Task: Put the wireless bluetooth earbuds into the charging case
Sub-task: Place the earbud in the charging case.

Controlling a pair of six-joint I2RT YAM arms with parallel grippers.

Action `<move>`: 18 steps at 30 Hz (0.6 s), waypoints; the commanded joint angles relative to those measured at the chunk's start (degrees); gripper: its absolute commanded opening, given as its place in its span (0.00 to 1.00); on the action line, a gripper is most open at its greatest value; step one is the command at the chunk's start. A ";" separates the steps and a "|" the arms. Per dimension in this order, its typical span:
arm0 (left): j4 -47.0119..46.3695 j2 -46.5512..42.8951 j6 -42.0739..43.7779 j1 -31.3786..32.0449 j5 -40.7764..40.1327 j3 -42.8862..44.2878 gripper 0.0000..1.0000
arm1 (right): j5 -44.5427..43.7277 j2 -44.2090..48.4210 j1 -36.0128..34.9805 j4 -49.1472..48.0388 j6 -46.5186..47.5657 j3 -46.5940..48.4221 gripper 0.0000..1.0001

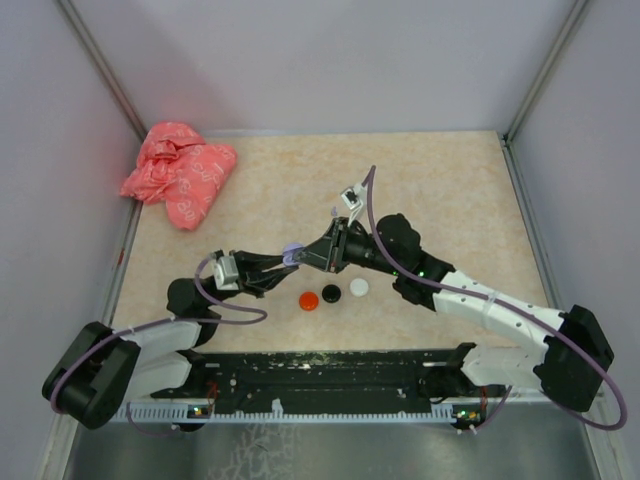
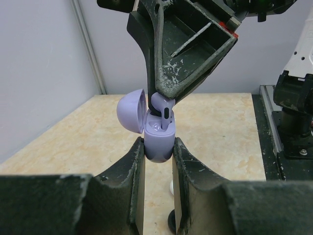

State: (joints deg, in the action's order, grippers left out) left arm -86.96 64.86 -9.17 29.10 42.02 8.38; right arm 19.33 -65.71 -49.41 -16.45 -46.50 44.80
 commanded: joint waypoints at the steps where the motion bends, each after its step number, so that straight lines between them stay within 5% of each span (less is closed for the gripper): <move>1: -13.51 -1.45 1.00 0.02 -0.28 0.25 0.00 | -3.36 -0.19 -1.22 5.55 3.89 1.89 0.12; 5: -12.84 -1.88 0.92 0.02 -1.50 -0.30 0.00 | -3.14 0.57 -1.22 7.19 6.02 2.88 0.22; 18: -10.85 -1.33 0.21 -0.02 -3.26 -0.51 0.00 | 4.12 0.88 -1.89 8.10 12.38 4.84 0.28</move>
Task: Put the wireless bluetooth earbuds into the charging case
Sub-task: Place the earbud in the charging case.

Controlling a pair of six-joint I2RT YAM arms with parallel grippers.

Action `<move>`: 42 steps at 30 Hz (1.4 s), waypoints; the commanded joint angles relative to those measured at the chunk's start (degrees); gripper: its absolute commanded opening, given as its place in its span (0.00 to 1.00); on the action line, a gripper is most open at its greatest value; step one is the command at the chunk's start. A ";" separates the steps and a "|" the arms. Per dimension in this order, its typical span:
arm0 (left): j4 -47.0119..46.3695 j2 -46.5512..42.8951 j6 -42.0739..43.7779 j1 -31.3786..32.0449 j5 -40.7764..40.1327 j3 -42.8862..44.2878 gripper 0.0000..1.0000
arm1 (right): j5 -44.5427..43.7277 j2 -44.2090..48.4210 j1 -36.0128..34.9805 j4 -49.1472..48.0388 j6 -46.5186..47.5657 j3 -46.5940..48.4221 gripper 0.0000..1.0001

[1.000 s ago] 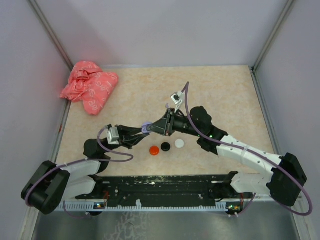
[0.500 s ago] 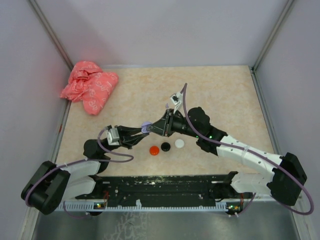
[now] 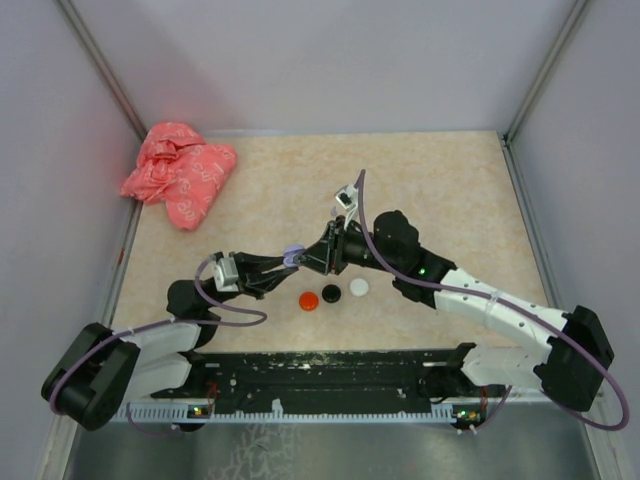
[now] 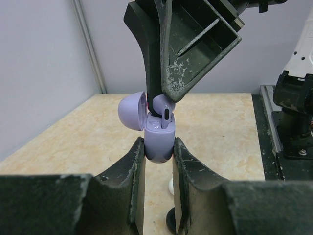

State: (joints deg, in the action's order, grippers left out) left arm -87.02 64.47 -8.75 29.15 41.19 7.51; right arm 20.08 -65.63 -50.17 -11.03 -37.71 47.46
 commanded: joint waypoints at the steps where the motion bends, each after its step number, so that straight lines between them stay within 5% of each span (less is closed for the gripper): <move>1: -10.64 -0.84 -0.31 -0.06 -2.58 0.40 0.00 | 3.61 0.88 -1.17 2.79 3.92 2.21 0.29; 24: -8.56 -2.50 -2.45 -0.09 -3.51 -0.58 0.00 | 11.49 1.54 -1.91 2.86 12.06 3.42 0.37; 29: -7.07 -2.84 -2.29 -0.05 -3.03 -0.60 0.00 | 7.28 3.34 -2.17 5.66 14.56 4.67 0.39; 34: -4.61 -3.59 -2.39 -0.01 -3.06 -0.37 0.00 | -0.06 6.61 -2.10 11.39 19.22 6.36 0.51; 42: -2.36 -3.60 -3.99 -0.01 -2.17 0.19 0.00 | 1.53 3.07 -2.12 8.97 19.18 8.41 0.52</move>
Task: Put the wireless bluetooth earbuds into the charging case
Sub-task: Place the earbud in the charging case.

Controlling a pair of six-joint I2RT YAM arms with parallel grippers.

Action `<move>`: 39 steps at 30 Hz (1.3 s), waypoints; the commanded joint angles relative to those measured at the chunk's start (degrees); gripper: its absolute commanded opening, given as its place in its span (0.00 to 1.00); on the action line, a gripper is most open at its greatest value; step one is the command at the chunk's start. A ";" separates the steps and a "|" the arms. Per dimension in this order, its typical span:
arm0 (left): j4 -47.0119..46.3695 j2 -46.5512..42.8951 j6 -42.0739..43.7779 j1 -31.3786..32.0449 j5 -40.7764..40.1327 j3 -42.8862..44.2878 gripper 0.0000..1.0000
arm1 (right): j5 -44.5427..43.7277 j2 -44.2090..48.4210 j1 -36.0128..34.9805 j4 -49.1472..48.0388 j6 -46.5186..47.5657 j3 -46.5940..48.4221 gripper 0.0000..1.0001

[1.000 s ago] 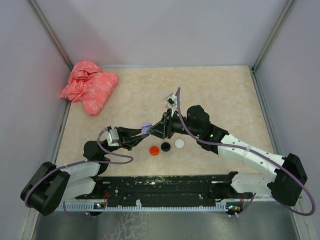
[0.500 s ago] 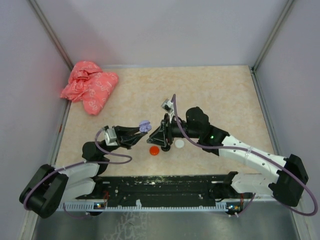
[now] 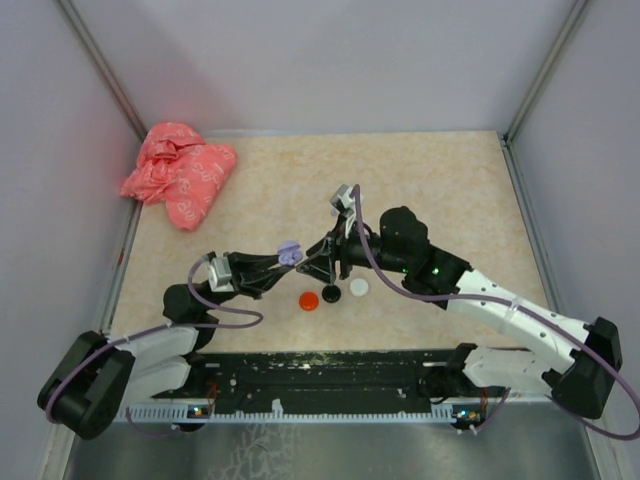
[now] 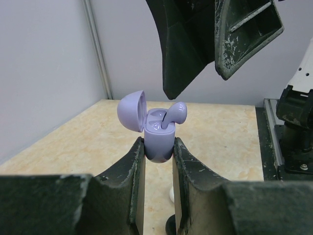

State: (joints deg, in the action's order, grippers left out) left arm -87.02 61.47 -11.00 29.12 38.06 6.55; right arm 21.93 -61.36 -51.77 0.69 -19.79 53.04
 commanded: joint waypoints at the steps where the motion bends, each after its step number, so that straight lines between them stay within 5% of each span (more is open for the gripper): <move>1: -1.83 -0.69 -1.93 -0.02 0.97 1.31 0.00 | -0.02 -1.59 -0.53 -3.04 1.20 3.05 0.52; 19: -0.57 2.04 -3.31 -0.04 1.14 3.34 0.00 | 6.93 -5.59 -0.53 -6.07 -0.07 4.74 0.50; 27: 2.81 0.90 -2.44 -0.03 -1.59 3.03 0.00 | -5.84 -0.79 -0.53 -4.51 0.79 2.66 0.50; 39: 5.40 0.28 -2.35 -0.05 -1.05 4.00 0.00 | 1.36 -4.64 -0.53 -6.47 -0.16 3.39 0.50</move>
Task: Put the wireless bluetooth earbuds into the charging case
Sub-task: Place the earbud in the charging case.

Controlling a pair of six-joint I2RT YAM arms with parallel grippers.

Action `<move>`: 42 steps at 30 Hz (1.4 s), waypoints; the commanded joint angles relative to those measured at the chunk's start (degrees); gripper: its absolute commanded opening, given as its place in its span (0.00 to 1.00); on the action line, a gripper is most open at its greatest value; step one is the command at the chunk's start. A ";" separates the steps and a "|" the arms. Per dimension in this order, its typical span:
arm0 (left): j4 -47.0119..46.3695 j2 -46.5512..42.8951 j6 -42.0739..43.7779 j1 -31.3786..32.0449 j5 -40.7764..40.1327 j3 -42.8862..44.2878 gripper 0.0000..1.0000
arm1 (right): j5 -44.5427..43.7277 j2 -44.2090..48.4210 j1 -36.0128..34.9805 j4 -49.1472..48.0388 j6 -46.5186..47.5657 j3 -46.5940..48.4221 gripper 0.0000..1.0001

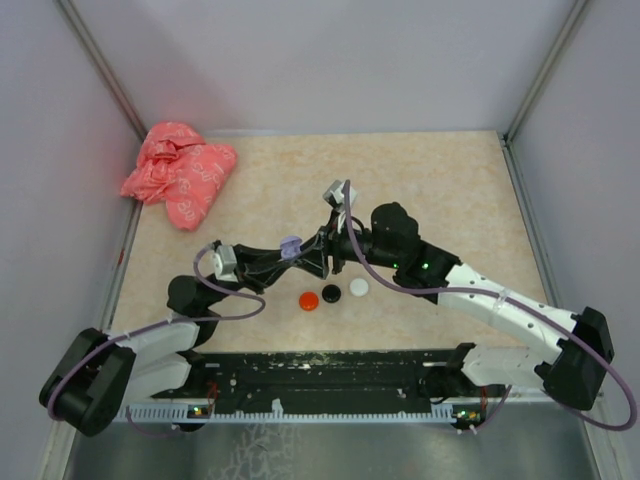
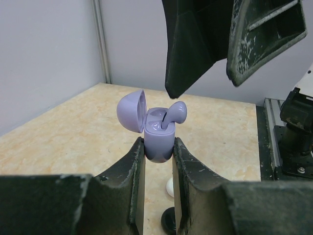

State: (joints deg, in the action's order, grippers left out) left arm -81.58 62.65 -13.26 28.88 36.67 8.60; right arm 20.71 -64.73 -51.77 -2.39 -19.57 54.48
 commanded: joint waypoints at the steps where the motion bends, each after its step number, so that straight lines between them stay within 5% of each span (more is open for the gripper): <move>1: 0.05 -0.87 -0.17 0.25 0.56 2.06 0.00 | 2.70 -1.53 -0.53 -3.38 -0.43 1.97 0.50; 32: 0.81 1.02 0.15 0.22 6.04 3.76 0.00 | 6.68 -5.36 -0.55 -7.26 -3.31 3.65 0.47; 42: 14.27 -3.23 4.25 0.13 -8.29 0.52 0.00 | -2.39 -3.70 0.83 6.76 5.36 8.09 0.49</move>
State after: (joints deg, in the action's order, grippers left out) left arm -74.76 62.04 -11.75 28.88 36.60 10.24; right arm 24.36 -69.89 -51.94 -0.80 -19.33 58.06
